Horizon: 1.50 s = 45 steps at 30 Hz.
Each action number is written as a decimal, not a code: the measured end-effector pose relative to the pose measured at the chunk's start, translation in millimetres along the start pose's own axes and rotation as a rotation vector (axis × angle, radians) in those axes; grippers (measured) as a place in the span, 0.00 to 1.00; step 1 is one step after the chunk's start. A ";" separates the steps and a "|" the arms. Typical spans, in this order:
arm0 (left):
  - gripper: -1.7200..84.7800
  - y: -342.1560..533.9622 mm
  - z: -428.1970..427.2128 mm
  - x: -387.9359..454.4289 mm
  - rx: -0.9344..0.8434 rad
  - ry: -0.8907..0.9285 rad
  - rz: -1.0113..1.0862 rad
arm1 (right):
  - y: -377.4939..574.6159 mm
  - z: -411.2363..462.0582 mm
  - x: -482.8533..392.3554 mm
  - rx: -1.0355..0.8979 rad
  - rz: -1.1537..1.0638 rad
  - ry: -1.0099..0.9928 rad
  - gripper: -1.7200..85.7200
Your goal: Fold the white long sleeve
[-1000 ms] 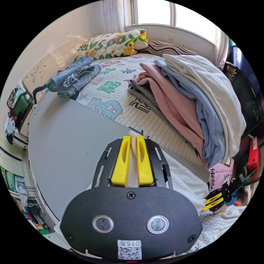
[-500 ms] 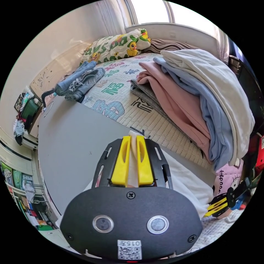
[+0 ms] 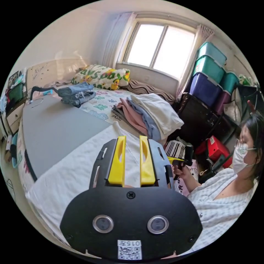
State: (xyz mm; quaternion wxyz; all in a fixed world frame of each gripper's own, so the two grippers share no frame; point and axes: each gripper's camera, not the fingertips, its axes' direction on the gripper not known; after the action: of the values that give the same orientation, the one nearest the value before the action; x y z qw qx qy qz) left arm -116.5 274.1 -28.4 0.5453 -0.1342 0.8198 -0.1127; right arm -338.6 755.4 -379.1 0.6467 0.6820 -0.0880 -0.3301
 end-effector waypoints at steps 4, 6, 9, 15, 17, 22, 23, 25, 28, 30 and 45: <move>0.11 165.1 -116.5 -12.1 0.219 -0.058 -0.166 | -3.3 4.8 6.6 -0.042 -0.034 -0.004 0.11; 0.11 270.6 -164.5 -23.6 0.282 -0.175 -0.326 | -2.5 14.8 4.8 -0.085 -0.066 -0.004 0.12; 0.11 369.3 -193.0 -28.9 0.317 -0.238 -0.454 | 2.3 34.2 1.7 -0.151 -0.103 -0.007 0.14; 0.14 429.4 -150.2 -26.7 0.198 -0.058 -0.390 | 42.0 69.6 -7.7 -0.294 -0.120 -0.020 0.15; 0.14 436.8 -125.3 -31.2 0.129 -0.050 -0.382 | 57.5 85.0 -8.3 -0.297 -0.119 -0.030 0.14; 0.13 471.4 -111.5 -46.7 0.198 0.018 -0.398 | 72.5 112.7 1.6 -0.273 -0.080 -0.052 0.10; 0.11 482.0 -112.6 -53.0 0.201 0.031 -0.415 | 76.5 111.8 5.6 -0.239 -0.059 -0.055 0.08; 0.06 498.6 -118.4 -57.8 0.219 0.047 -0.423 | 85.3 108.3 9.9 -0.200 -0.049 -0.062 0.06; 0.02 526.1 -132.7 -58.5 0.302 0.076 -0.405 | 106.9 113.0 14.0 -0.213 -0.069 0.012 0.04; 0.01 539.3 -126.8 -55.5 0.277 -0.002 -0.393 | 121.8 119.7 18.4 -0.221 -0.081 0.068 0.03; 0.03 606.7 -197.1 -82.5 0.401 -0.106 -0.313 | 231.2 133.4 -43.5 -0.067 -0.435 0.332 0.13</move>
State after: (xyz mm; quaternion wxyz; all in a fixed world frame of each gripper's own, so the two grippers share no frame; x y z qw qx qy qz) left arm -327.1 879.4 -83.1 0.5790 -0.1544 0.7207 -0.3486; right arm -376.2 635.0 -139.9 0.5884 0.7077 0.1788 -0.3478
